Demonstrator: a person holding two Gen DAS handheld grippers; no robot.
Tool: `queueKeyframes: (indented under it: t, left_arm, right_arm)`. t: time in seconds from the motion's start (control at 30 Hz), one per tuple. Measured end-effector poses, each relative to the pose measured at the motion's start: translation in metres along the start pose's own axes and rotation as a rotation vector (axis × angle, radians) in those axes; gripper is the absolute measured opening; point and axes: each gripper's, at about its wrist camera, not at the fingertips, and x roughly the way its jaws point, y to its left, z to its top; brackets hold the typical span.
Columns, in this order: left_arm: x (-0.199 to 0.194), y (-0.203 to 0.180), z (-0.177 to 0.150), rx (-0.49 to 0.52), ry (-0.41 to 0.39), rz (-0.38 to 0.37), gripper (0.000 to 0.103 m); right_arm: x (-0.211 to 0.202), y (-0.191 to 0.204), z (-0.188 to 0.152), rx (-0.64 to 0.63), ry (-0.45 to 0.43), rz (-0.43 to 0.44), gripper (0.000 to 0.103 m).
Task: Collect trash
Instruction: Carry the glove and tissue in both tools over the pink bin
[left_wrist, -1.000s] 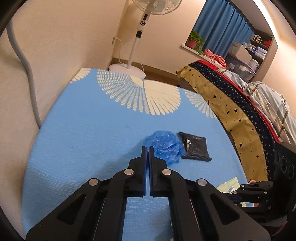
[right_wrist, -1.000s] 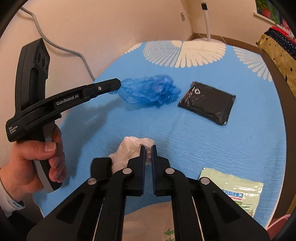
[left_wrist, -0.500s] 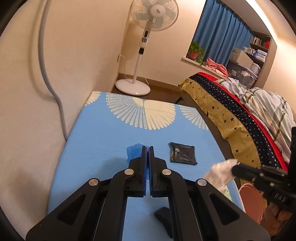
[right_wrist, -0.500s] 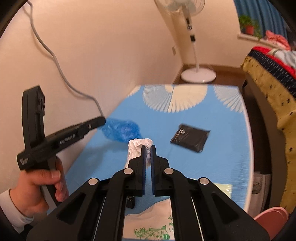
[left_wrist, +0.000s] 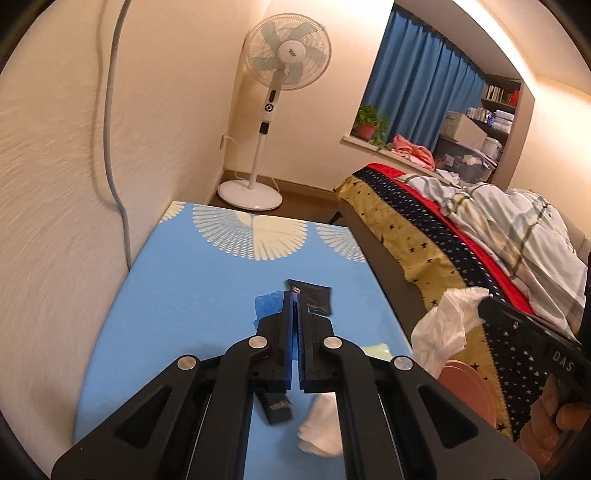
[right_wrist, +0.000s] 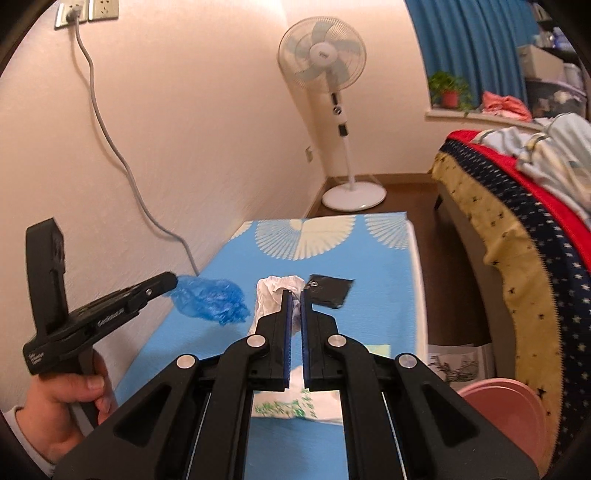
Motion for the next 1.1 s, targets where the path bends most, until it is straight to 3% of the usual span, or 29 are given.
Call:
queueKeyframes:
  t: [0.47,0.73,1.1]
  left_arm:
    - [-0.043,-0.045,-0.058,0.004,-0.022,-0.015,0.002]
    - [-0.047,-0.063,-0.086,0.005,-0.002,-0.036,0.002]
    - [-0.041,-0.087,-0.099,0.041,0.010,-0.069,0.002]
  right_arm:
    - [-0.063,-0.008,-0.033,-0.043,-0.056,-0.100,0.005]
    - [-0.078,-0.019,-0.050,-0.026,-0.063,-0.179,0.005]
    - [-0.089,-0.045,-0.066,0.017,-0.065,-0.292,0.005]
